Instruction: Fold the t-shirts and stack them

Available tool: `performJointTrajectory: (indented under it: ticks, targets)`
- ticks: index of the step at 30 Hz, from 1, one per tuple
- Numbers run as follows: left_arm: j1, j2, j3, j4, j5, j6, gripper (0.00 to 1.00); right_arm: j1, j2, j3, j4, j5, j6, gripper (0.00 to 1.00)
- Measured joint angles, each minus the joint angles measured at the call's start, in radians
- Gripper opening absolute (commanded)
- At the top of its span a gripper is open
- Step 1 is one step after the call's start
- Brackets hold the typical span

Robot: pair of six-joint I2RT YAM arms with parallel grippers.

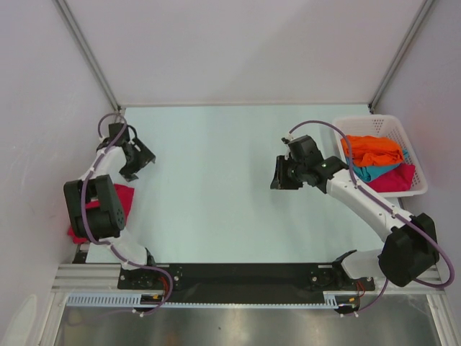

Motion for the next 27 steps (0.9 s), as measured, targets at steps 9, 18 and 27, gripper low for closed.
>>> performJointTrajectory:
  ticks: [9,18,27]
  targets:
    - [-0.043,-0.085,0.037,-0.014,-0.060,0.017,0.86,0.023,0.000,0.006,0.000,0.001,0.006,0.31]
    - [0.039,-0.229,-0.047,-0.059,-0.172,-0.029,0.86,0.025,0.000,0.006,0.000,0.003,0.006,0.31]
    - [0.158,-0.195,-0.106,-0.077,-0.178,-0.041,0.86,0.027,0.000,0.004,0.000,0.003,0.006,0.31]
